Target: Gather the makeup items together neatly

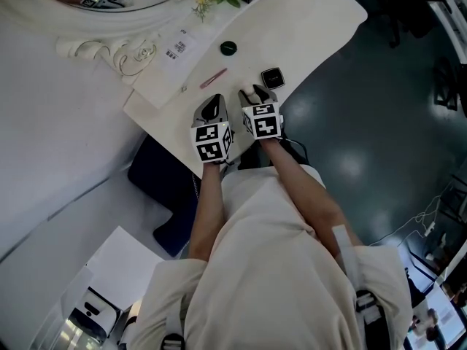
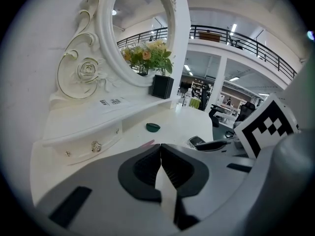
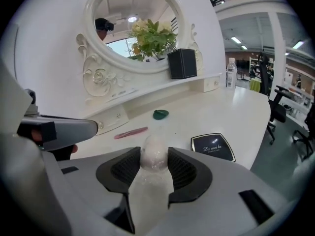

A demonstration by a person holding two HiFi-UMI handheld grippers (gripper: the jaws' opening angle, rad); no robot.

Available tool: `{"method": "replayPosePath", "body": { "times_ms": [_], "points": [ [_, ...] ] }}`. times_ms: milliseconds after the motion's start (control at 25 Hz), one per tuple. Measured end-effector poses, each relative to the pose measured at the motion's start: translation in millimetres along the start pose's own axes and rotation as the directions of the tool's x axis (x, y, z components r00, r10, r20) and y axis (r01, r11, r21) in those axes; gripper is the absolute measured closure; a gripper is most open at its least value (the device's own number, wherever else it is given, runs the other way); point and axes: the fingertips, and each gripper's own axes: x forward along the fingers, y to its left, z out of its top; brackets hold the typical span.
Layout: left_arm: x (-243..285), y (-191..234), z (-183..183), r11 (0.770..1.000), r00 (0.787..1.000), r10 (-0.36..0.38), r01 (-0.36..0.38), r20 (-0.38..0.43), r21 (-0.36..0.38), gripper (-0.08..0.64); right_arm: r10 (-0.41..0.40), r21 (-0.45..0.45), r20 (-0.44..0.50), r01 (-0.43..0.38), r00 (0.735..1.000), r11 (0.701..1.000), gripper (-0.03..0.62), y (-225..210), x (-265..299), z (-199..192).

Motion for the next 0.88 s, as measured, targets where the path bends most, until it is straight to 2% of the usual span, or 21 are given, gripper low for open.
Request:
{"method": "replayPosePath", "body": {
  "times_ms": [280,880],
  "points": [
    [4.7,5.0,3.0,1.000,1.000,0.006,-0.006,-0.008,0.004,0.545,-0.033,0.044,-0.020,0.033,0.999,0.998,0.387,-13.7,8.6,-1.9],
    [2.2,11.3,-1.9,1.000,1.000,0.018,-0.018,-0.004,-0.022,0.545,-0.053,0.021,-0.050,0.054,0.997,0.998,0.337,-15.0,10.1,-7.2]
  ]
}}
